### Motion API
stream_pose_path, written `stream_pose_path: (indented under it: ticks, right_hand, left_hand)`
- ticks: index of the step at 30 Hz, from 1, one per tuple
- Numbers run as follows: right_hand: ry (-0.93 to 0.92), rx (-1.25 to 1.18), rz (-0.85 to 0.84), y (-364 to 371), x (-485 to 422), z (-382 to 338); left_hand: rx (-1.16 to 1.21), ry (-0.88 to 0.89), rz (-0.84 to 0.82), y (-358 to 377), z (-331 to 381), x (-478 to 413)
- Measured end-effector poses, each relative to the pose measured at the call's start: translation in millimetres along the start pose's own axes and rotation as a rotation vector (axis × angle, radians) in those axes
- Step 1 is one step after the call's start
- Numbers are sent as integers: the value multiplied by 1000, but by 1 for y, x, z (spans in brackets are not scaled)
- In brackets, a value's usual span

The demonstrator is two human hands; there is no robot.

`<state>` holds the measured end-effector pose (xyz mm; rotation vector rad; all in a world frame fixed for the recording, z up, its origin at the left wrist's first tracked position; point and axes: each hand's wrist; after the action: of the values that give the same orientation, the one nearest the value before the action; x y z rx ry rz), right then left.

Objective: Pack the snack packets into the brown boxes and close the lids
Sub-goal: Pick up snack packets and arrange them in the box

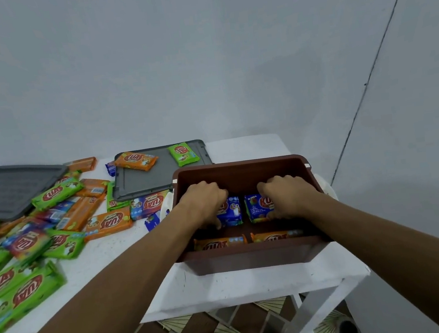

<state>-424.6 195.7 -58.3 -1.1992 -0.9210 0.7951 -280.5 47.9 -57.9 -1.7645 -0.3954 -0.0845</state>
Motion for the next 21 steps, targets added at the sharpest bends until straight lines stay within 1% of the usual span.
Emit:
stream_pose_path:
  ticks: [5,10,11,13,17,19,21]
  right_hand:
    - [14,54,-44,-2,0,-1]
    - [51,-62,-113,-18,0,0]
    - [48,-74,-109,-22,0,0]
    - [25,-135,-82,-27,0,-6]
    - [-73,-320,23,-39,0,-36]
    - [-126,-350,96,-47,-1,-59]
    - [-156,-372,180,-57,-3,-84]
  left_hand:
    - [-5,22,-73,-9,1,6]
    - [33,61,-131,-20,-8,30]
    - [27,80,-118,-20,-13,36]
    - [54,112,0,-17,-25,48]
    - [237,117,311,-11,-57,82]
    - [283,68,375,0,-80,105]
    - [306,-45,345,20,-106,129]
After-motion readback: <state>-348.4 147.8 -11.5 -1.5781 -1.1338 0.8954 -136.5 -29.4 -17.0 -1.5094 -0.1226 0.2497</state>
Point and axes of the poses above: each hand's wrist, its own x-axis away from the middle knuckle, its own y-axis out of the palm, z = x × y, and after that the axes turned 7 degrees about y, right-handed
